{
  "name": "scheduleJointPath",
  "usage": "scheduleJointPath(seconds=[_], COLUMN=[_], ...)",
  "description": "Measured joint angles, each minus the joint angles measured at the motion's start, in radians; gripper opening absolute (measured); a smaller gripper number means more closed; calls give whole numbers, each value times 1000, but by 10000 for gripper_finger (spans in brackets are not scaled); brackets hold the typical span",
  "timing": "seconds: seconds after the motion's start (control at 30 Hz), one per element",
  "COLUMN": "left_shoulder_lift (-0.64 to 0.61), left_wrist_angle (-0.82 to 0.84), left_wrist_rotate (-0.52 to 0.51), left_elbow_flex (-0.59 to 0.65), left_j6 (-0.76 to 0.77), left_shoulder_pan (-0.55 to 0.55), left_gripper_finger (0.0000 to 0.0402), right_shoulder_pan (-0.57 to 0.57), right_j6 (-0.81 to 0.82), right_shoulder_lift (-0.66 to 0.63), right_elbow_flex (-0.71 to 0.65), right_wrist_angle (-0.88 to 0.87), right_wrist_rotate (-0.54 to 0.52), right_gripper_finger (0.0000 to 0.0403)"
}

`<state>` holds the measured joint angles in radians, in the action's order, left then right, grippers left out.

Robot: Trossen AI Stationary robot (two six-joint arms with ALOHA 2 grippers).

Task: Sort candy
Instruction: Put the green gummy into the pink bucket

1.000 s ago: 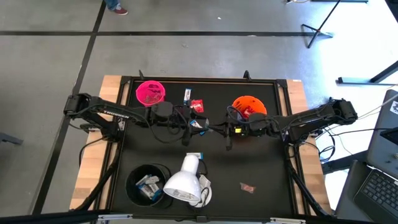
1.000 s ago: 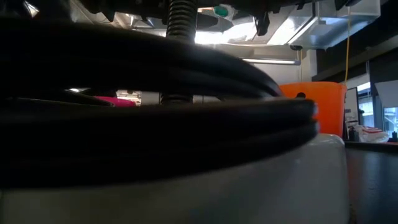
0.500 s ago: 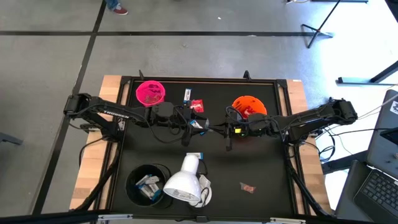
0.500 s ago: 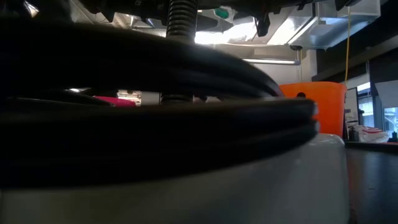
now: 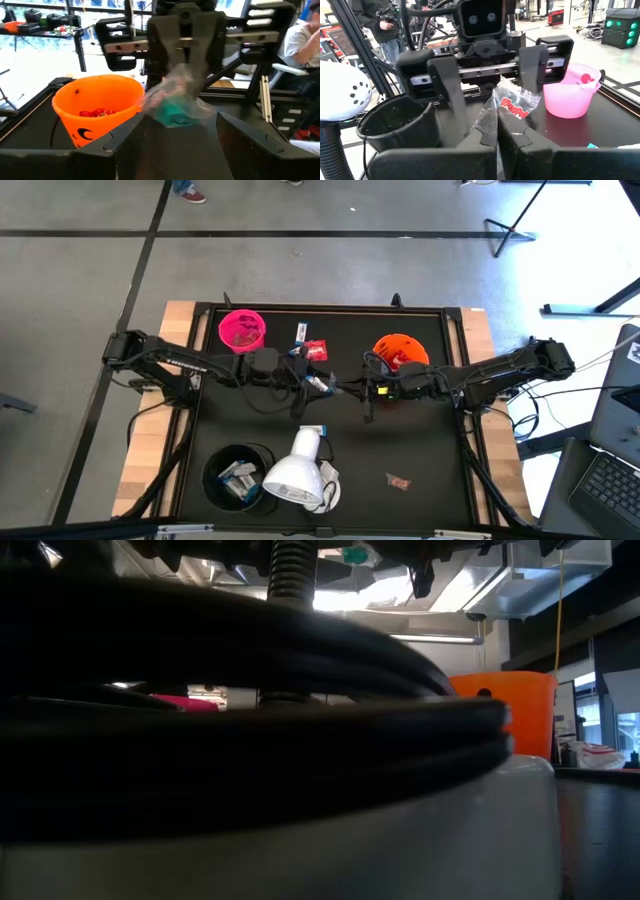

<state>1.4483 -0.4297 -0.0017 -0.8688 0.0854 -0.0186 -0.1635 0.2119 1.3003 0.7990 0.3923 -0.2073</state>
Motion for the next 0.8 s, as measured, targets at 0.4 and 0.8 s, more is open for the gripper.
scheduleJointPath(seconds=[0.4,0.8], left_shoulder_lift=[0,0], left_wrist_angle=[59,56], left_wrist_rotate=[-52,-60], left_elbow_flex=[0,0], left_j6=[-37,-37], left_shoulder_pan=[-29,-28], left_gripper_finger=[233,163], right_shoulder_pan=[0,0], right_j6=[0,0], right_shoulder_lift=[0,0], right_elbow_flex=[0,0], right_wrist_angle=[-1,-6], right_wrist_rotate=[0,0], right_gripper_finger=[1,1])
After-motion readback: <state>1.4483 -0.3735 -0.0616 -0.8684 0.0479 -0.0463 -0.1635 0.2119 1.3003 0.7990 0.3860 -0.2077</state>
